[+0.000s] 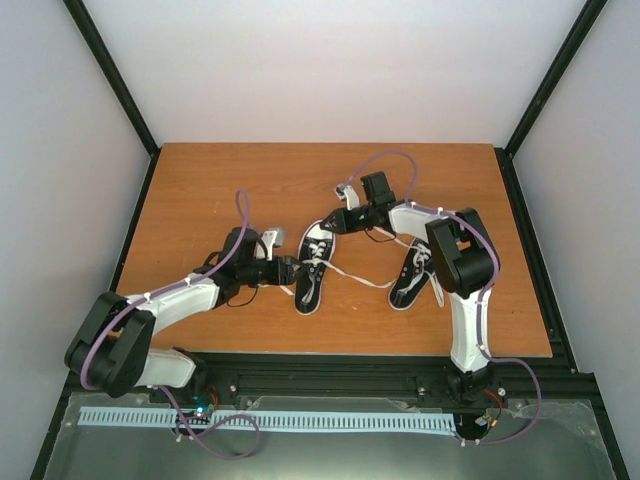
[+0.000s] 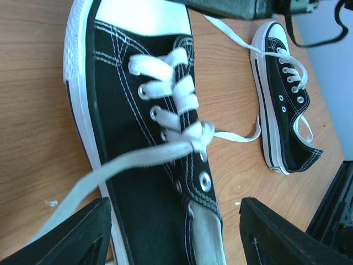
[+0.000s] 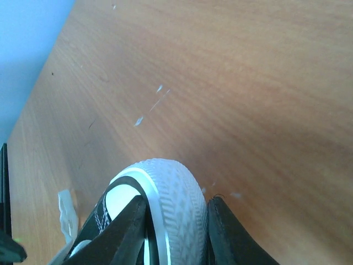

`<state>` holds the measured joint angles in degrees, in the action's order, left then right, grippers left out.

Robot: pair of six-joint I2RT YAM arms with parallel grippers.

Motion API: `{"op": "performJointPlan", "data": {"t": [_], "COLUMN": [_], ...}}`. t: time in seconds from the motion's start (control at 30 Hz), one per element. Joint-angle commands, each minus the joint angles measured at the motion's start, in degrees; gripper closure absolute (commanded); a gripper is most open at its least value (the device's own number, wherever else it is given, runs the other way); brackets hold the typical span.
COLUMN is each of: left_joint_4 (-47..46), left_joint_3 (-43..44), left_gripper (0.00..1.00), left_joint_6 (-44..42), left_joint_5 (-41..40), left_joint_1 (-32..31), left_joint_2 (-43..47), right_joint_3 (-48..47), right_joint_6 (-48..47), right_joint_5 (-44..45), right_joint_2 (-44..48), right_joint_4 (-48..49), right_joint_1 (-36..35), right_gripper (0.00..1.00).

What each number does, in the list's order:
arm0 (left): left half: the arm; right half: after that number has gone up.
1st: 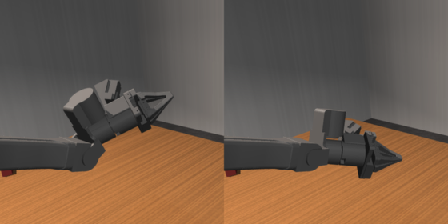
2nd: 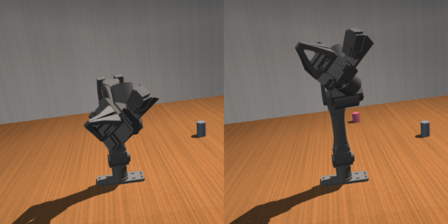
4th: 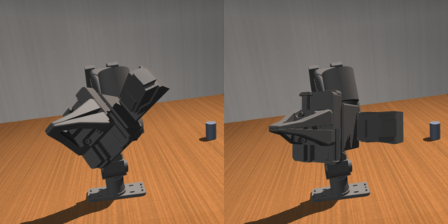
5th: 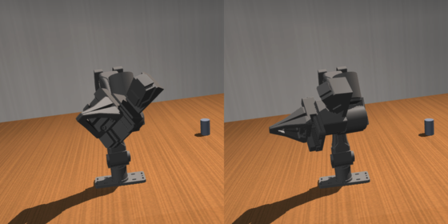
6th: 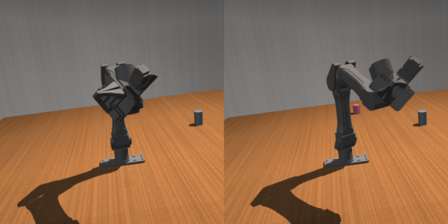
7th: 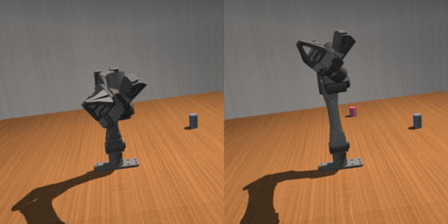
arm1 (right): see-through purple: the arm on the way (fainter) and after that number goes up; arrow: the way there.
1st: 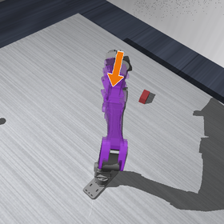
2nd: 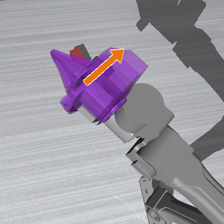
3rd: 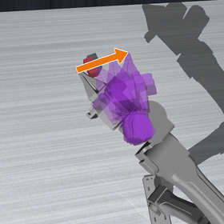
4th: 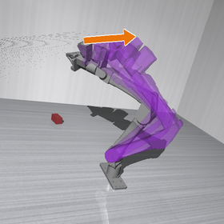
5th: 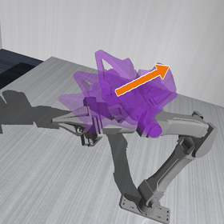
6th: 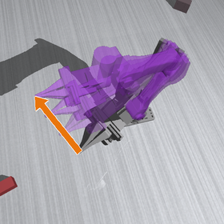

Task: Tie the shoes
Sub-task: Adjust the shoe at the center of the board.

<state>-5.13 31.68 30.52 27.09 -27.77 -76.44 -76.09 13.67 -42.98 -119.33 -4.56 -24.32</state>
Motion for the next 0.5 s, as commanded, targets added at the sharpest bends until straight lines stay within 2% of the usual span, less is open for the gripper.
{"op": "performJointPlan", "data": {"t": [0.0,0.03,0.13,0.23,0.4,0.47], "left_joint_4": [-3.2,-3.0,-2.4,-3.0,-3.1,-3.3], "left_joint_3": [-1.0,-1.3,-1.7,-1.9,0.1,1.1], "left_gripper": [0.35,0.35,0.35,0.34,0.38,0.40], "left_joint_6": [-3.6,-3.9,-4.6,-6.9,-11.6,-12.7], "left_joint_5": [-3.5,-5.6,-13.3,-17.2,-19.0,-18.0], "left_joint_1": [-0.4,-0.4,-0.4,-0.4,-0.4,-0.4], "left_joint_2": [2.2,2.5,2.9,1.5,-4.9,-7.4], "right_joint_3": [-6.6,-7.5,-7.4,-5.4,1.8,5.8], "right_joint_6": [-6.0,-6.7,-7.1,-6.5,-3.3,-1.6], "right_joint_5": [-3.7,-3.1,-1.6,-0.3,1.4,2.9], "right_joint_2": [-3.6,-3.9,-2.6,1.0,9.8,13.7], "right_joint_4": [-6.6,-7.4,-7.1,-5.3,-0.3,2.0], "right_joint_1": [1.5,1.5,1.7,1.9,1.9,1.9], "right_gripper": [0.73,0.67,0.41,0.24,0.08,0.06]}}
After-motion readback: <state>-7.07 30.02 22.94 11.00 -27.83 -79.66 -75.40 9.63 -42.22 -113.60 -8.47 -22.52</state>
